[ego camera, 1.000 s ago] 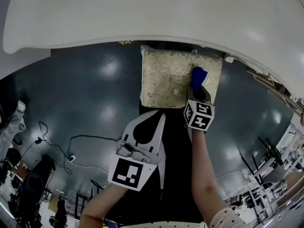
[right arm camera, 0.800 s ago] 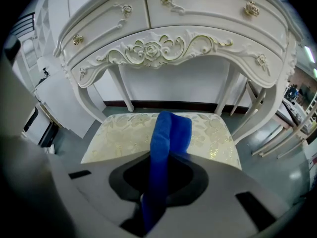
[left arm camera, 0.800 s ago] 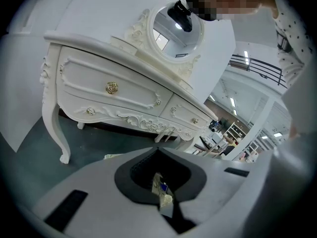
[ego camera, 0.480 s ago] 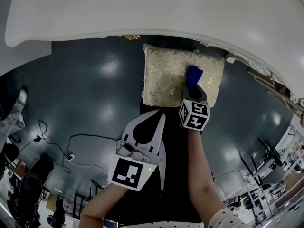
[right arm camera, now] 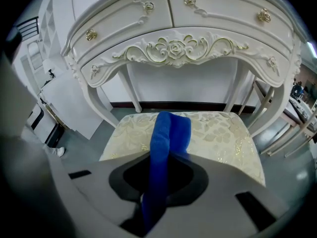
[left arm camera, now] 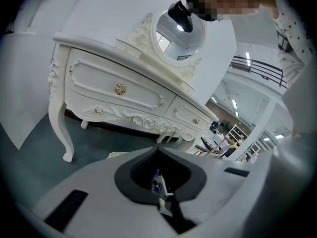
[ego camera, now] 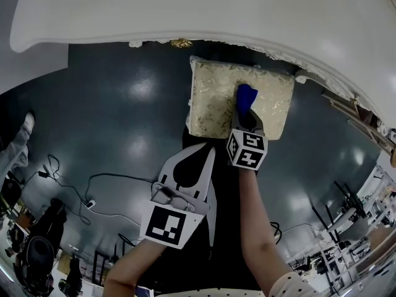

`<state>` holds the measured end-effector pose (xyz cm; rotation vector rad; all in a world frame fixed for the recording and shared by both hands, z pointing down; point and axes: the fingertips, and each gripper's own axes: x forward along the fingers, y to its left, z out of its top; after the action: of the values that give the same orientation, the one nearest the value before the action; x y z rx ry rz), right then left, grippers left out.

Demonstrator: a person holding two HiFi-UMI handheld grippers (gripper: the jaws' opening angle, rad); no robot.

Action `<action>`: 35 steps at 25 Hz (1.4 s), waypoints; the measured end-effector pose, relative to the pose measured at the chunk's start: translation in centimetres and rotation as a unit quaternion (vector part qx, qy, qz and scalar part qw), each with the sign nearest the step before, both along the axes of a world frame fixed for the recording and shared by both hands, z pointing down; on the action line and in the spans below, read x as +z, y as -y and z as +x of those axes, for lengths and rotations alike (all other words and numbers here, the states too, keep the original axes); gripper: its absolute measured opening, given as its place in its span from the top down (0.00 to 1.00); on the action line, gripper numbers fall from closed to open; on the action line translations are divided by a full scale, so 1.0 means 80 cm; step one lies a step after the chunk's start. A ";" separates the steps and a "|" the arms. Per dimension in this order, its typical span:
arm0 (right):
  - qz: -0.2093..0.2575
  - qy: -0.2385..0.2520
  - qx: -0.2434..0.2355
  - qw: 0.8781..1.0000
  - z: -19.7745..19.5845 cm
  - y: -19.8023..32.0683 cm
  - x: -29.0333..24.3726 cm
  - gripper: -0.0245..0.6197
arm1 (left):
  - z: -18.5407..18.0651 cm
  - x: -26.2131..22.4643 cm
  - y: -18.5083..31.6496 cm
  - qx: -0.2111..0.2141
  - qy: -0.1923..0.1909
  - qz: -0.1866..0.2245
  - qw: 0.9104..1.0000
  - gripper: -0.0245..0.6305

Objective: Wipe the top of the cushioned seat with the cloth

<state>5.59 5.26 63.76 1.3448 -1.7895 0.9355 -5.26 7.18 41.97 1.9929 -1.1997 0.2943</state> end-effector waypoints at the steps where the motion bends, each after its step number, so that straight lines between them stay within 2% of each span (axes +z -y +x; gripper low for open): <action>1: 0.000 0.001 -0.001 1.000 -0.003 0.000 0.000 0.86 | -0.001 0.000 -0.001 -0.001 0.000 0.000 1.000 0.97; 35: -0.002 0.037 -0.048 0.998 -0.091 -0.013 -0.004 0.86 | -0.034 -0.002 -0.018 -0.040 0.001 0.002 0.999 0.96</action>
<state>-1.67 6.33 63.46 1.2243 -1.8905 0.9459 -7.94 8.61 41.80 1.9428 -1.2785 0.2539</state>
